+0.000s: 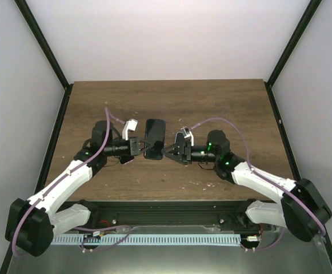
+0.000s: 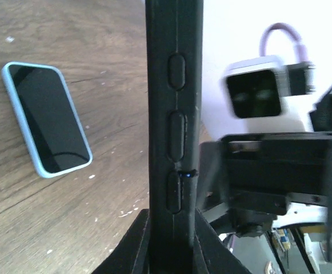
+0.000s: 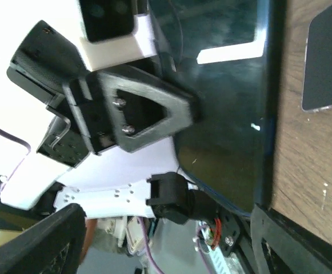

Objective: Put the phone into the phone case

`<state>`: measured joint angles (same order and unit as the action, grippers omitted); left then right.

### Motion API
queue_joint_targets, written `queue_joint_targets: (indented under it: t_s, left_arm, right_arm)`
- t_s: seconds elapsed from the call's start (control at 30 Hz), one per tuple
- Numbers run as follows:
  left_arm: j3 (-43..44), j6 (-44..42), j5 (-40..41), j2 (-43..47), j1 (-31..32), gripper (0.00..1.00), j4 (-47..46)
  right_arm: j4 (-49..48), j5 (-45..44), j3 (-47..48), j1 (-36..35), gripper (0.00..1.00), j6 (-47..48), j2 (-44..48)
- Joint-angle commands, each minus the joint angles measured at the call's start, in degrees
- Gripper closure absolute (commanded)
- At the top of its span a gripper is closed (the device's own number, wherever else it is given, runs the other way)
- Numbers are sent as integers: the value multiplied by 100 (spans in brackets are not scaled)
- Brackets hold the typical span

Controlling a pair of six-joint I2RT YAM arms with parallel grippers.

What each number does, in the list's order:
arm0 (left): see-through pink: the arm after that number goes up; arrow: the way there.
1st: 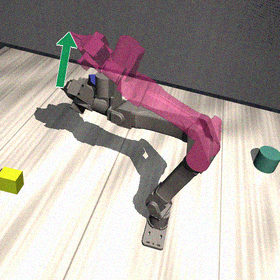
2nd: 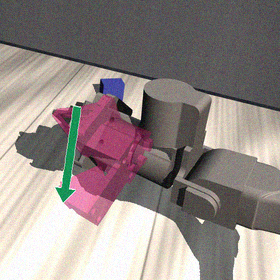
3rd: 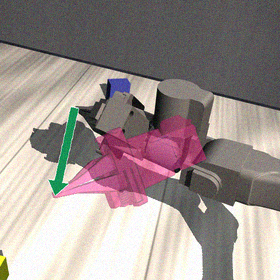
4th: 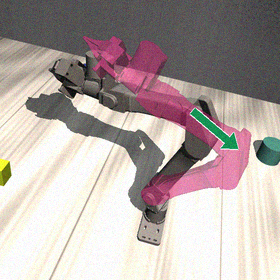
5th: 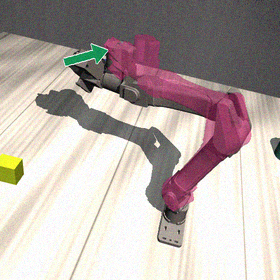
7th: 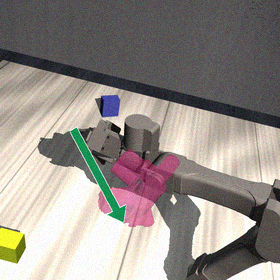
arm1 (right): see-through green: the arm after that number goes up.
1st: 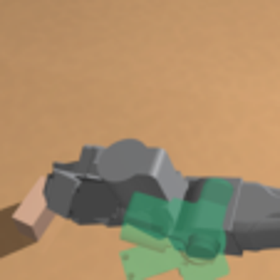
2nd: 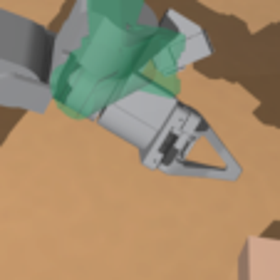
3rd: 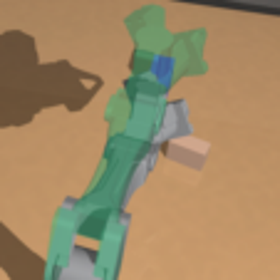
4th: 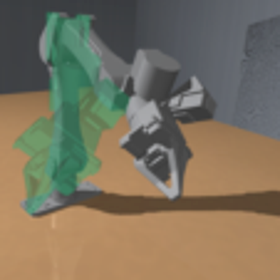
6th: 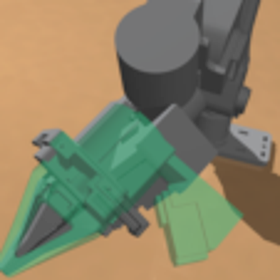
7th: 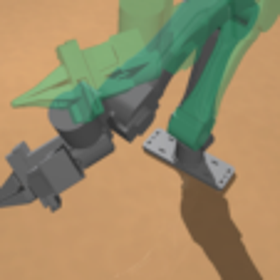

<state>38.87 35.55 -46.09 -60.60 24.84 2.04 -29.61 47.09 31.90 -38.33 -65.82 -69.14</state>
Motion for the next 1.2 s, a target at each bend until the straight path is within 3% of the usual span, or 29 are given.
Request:
queue_joint_targets:
  t_s: [0.0,0.03,0.07,0.4,0.67,0.83,1.0,1.17]
  left_arm:
    - [59,-257,325,-310,-68,100,168]
    - [97,-260,358,-466,-100,100,223]
    - [118,-242,363,-640,-136,100,237]
    - [563,244,146,-2600,-312,100,-651]
    - [748,609,-86,-3919,-498,93,-1488]
    - [660,474,83,-4102,-694,76,-1299]
    - [520,291,271,-3926,-820,71,-903]
    - [555,-55,617,-3511,-840,59,-245]
  right_arm:
    - [1124,-718,341,10,9,692,550]
    - [1414,-859,391,10,1,793,641]
    - [1576,-990,429,17,0,861,712]
    - [1951,-1166,385,111,0,949,1030]
    - [2195,-1272,385,175,0,1057,1287]
    - [2255,-1333,332,203,0,1072,1388]
    - [2283,-1337,371,260,0,1108,1356]
    - [2601,-1460,539,327,0,1296,1346]
